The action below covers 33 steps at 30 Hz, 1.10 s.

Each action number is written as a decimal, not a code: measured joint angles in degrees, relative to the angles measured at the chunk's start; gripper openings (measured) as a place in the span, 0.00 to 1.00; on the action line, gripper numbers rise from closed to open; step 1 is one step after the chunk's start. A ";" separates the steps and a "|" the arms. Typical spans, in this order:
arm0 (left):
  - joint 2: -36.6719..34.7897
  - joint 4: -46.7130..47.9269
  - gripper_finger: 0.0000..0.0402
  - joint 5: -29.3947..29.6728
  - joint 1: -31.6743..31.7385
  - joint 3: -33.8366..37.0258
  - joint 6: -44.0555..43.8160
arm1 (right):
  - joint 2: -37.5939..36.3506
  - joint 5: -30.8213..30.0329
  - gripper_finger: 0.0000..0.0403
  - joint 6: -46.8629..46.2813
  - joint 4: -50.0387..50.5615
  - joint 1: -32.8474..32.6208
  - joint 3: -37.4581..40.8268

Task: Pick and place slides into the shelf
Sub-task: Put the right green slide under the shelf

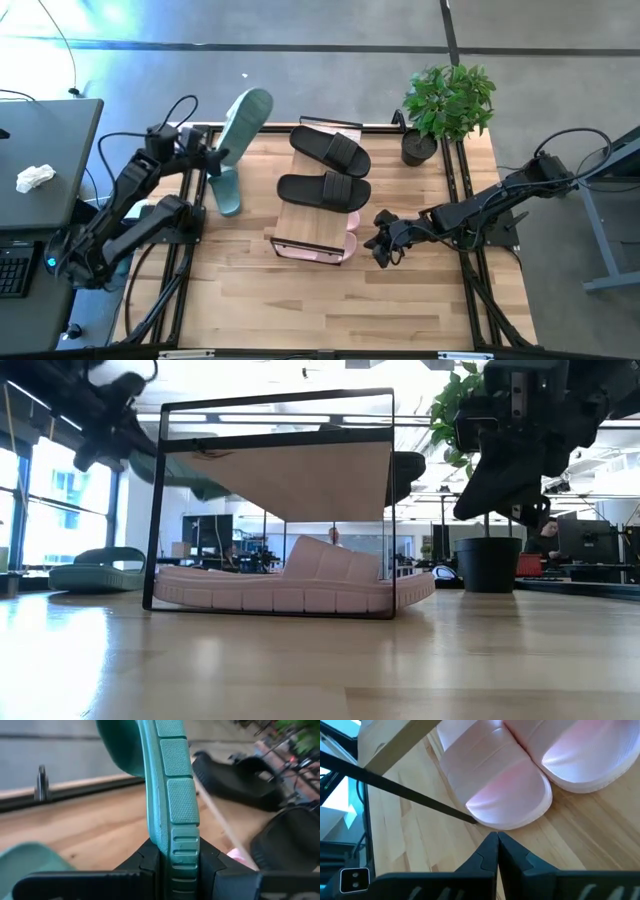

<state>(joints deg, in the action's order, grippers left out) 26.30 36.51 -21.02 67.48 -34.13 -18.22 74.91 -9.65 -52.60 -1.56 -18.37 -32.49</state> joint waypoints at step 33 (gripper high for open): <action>-2.30 -38.89 0.13 -7.67 -0.02 -5.19 7.41 | -2.02 1.28 0.00 -8.47 -9.84 -0.02 -0.02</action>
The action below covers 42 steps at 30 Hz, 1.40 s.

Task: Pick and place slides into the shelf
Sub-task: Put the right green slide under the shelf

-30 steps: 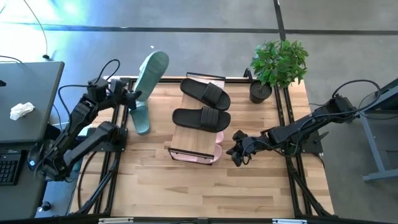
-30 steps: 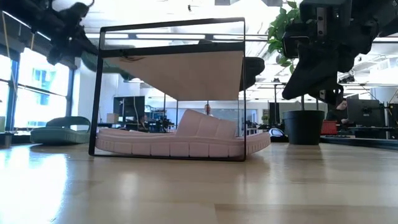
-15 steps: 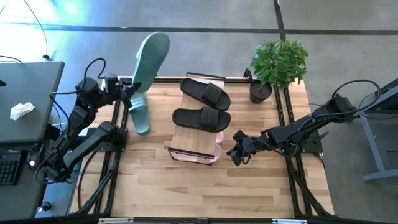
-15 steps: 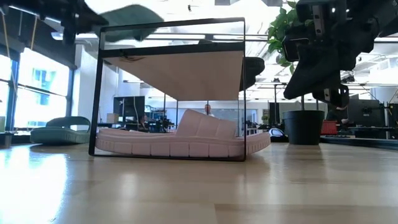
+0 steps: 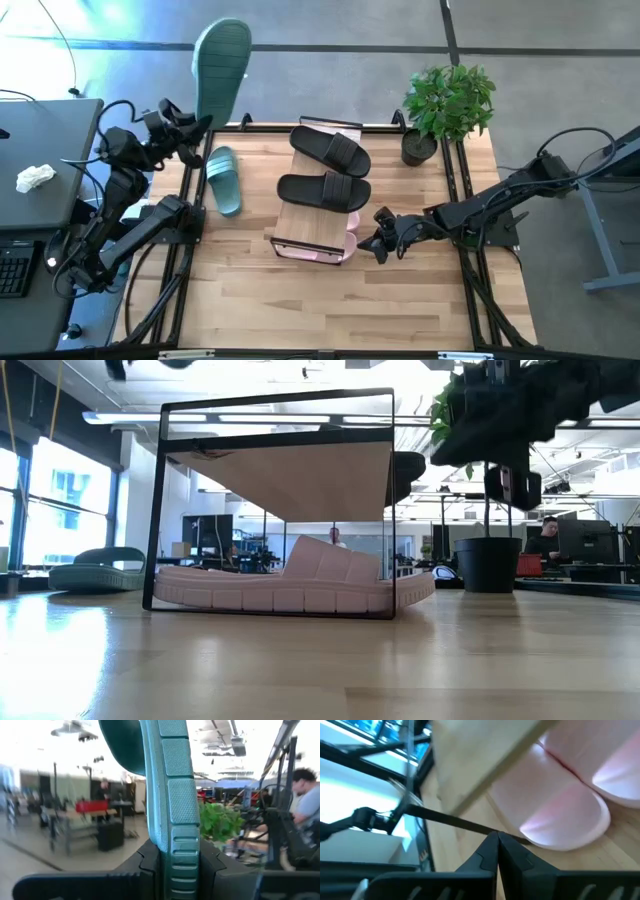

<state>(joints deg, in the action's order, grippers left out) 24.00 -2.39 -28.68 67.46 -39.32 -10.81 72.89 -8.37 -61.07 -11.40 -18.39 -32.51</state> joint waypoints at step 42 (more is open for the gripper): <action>27.05 15.65 0.13 38.38 -31.76 -27.55 86.38 | -22.79 2.78 0.18 13.78 1.97 20.84 -23.54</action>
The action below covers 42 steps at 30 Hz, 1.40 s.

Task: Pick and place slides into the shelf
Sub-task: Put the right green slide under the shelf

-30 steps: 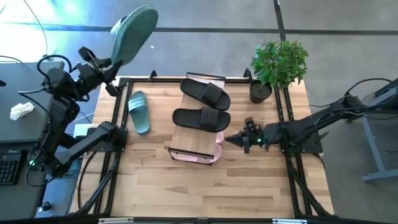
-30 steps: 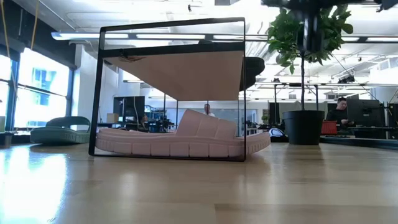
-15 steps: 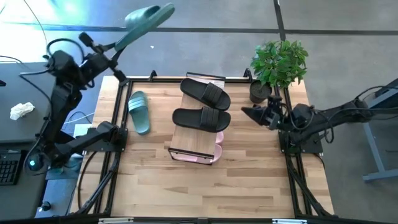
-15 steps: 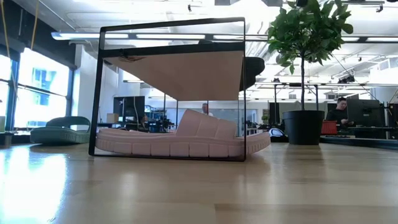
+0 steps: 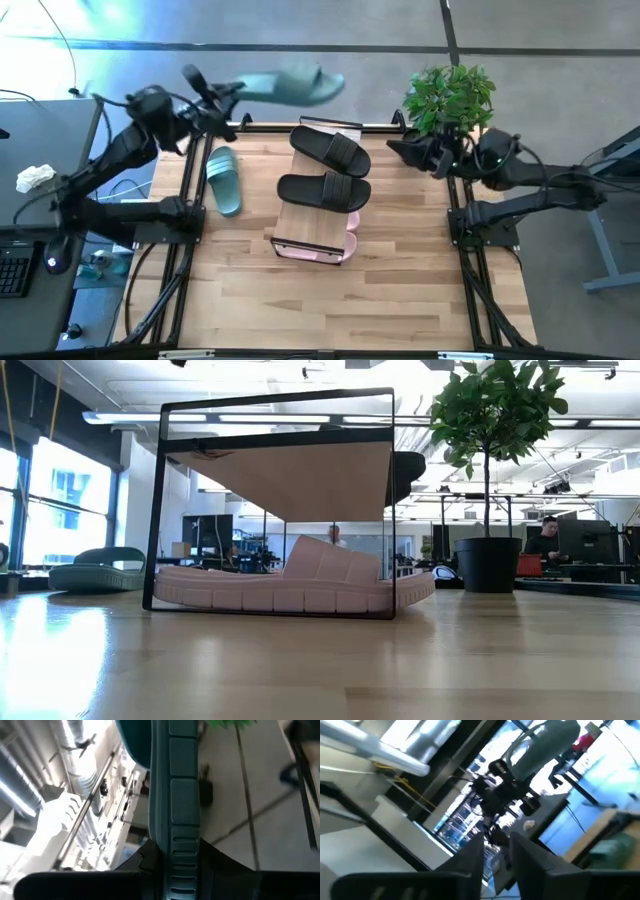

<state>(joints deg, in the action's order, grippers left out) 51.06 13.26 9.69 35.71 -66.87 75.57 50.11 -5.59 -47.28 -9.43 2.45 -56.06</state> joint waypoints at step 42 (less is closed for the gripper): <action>10.70 0.37 0.13 39.91 -34.97 -0.01 17.22 | 13.25 18.13 0.53 -35.16 -5.66 16.53 5.05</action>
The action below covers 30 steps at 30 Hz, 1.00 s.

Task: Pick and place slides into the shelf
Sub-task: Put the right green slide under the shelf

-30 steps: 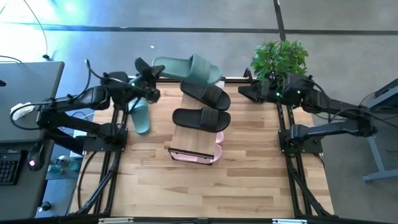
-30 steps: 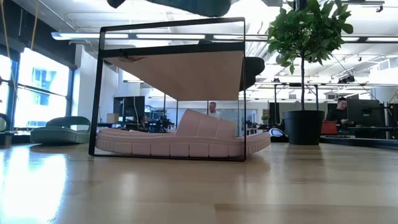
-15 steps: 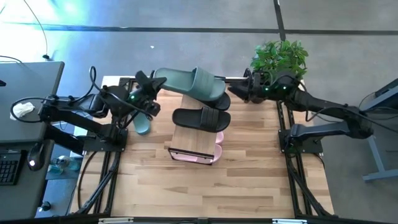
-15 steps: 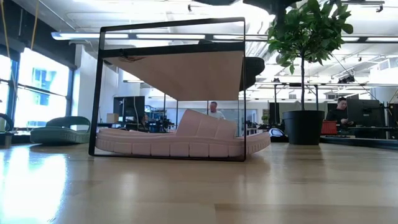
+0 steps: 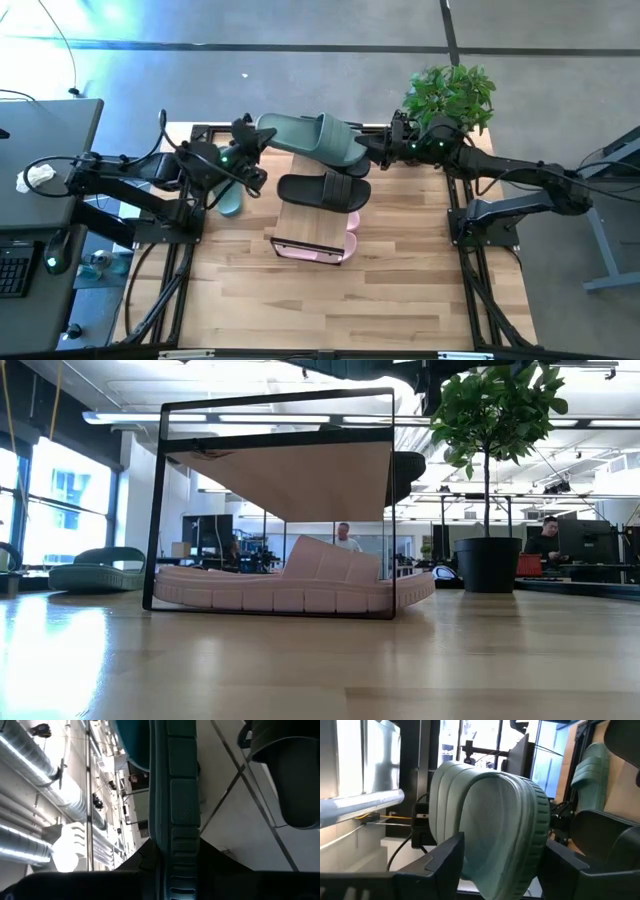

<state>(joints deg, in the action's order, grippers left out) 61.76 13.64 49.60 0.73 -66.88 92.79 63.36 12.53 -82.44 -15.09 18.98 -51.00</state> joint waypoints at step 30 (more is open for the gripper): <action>-2.04 -0.34 0.51 8.43 -5.97 -2.56 -10.03 | -6.70 -4.28 0.02 16.59 6.30 0.26 0.02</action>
<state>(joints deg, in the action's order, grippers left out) 59.71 13.30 58.03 -5.24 -69.44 82.76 56.67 8.26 -65.85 -8.79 19.25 -50.98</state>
